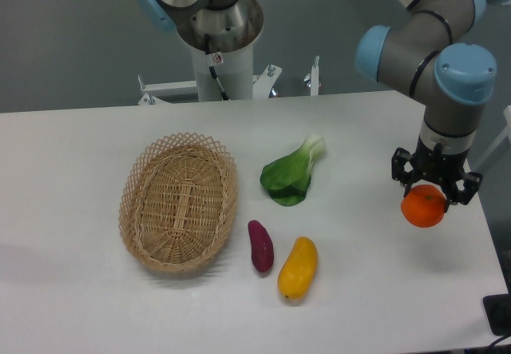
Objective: Pick up the orange from the table
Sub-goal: 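Lift the held orange up and away from the other fruits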
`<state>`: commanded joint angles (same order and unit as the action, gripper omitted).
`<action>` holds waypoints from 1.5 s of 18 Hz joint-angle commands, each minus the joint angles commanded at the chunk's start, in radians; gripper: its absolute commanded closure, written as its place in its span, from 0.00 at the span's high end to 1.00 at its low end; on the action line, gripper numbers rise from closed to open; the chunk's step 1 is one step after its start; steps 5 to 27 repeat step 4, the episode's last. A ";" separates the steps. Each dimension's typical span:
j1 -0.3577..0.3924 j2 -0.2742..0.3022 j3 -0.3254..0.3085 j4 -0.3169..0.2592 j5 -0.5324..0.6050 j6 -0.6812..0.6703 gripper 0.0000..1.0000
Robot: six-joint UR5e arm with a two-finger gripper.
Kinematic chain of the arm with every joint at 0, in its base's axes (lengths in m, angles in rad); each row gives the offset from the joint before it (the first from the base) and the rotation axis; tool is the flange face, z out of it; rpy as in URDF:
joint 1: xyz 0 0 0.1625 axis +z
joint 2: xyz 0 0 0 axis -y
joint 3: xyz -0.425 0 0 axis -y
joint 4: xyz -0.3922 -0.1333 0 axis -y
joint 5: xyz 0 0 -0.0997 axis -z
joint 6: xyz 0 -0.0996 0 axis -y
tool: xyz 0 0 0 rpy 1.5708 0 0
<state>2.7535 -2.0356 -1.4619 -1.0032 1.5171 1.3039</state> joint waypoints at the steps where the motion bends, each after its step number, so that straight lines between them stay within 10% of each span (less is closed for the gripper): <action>1: -0.002 0.000 -0.002 0.003 0.000 0.002 0.52; 27: 0.000 0.000 -0.002 0.002 0.000 0.002 0.52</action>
